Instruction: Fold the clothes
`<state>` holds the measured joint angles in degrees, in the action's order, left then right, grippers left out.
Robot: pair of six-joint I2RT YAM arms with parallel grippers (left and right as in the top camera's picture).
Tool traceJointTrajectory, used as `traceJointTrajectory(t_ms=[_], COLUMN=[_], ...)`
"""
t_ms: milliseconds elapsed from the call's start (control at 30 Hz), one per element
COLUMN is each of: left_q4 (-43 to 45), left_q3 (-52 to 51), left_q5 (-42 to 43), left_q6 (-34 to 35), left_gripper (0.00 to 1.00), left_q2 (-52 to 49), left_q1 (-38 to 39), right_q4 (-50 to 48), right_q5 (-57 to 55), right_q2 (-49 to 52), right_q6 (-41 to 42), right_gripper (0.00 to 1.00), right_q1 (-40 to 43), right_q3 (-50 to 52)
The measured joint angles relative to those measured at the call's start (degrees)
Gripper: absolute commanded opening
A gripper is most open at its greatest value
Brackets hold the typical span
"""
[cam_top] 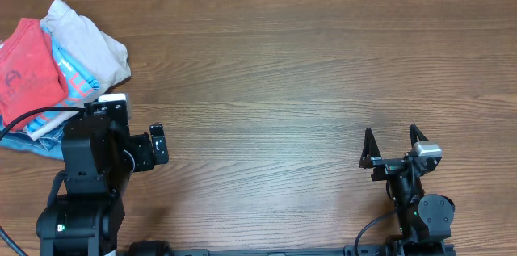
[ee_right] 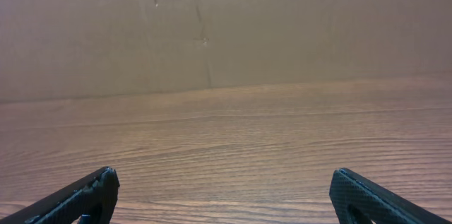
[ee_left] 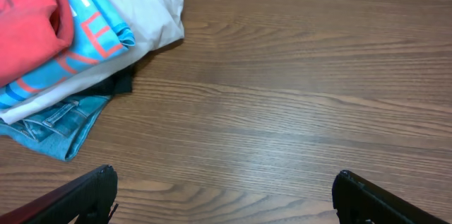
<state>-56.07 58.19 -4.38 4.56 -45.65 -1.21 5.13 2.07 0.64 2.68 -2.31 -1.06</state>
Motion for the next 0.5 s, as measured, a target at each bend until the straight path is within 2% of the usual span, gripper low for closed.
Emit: traceJointTrajectory(t_ms=[300,500], left_q4=[0.02,-2.64], left_q3=[-0.07,-1.25], left_q5=[0.00,-0.20], left_q6=[0.00,0.00], left_gripper=[1.00,1.00], left_q2=[0.68,7.28], left_q1=[0.00,0.59], right_q4=[-0.02,0.00], right_q5=[-0.02,0.00], right_q2=[0.00,0.00], right_q6=[0.04,0.02], right_gripper=[1.00,1.00], right_q1=[0.00,0.00], right_q3=[0.00,0.00])
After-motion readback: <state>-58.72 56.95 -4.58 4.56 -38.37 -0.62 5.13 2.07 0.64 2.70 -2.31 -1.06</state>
